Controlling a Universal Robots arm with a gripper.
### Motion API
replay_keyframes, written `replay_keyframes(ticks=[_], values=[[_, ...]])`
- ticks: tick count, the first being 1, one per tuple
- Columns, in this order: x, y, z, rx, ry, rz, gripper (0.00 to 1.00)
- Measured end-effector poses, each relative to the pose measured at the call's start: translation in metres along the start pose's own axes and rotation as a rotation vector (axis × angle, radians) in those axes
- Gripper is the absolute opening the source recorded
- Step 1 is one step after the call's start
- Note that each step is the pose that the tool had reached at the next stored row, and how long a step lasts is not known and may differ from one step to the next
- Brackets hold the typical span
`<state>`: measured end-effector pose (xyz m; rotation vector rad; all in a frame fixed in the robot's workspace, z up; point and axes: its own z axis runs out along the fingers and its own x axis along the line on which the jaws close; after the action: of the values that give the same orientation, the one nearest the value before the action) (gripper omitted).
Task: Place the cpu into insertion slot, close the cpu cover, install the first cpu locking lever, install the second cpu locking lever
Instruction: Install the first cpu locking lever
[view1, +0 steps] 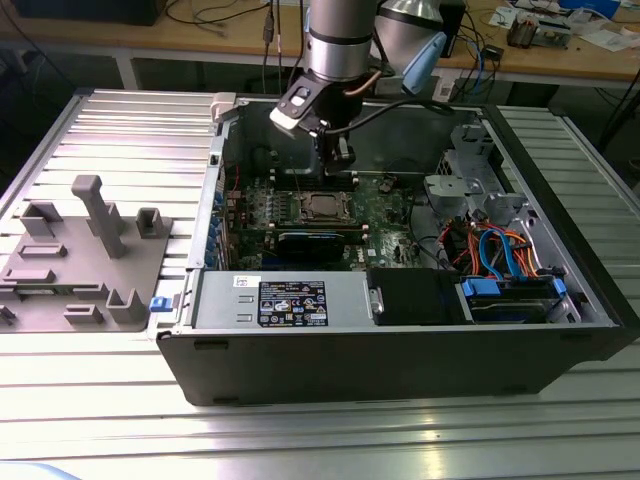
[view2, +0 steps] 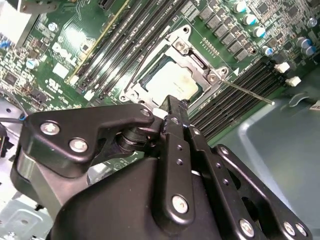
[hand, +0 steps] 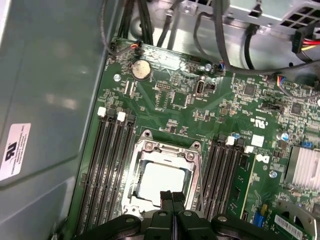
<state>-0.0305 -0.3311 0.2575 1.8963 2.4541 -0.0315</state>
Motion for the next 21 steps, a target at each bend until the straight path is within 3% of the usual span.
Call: replay_keyframes(ticks=[11, 17, 21], values=[[0.0, 0.0, 0.0, -0.0067, 0.0012, -0.152, 0.11], [0.0, 0.0, 0.0, -0.0126, 0.0024, -0.286, 0.11], [0.0, 0.0, 0.0, -0.0155, 0.0029, -0.352, 0.11]])
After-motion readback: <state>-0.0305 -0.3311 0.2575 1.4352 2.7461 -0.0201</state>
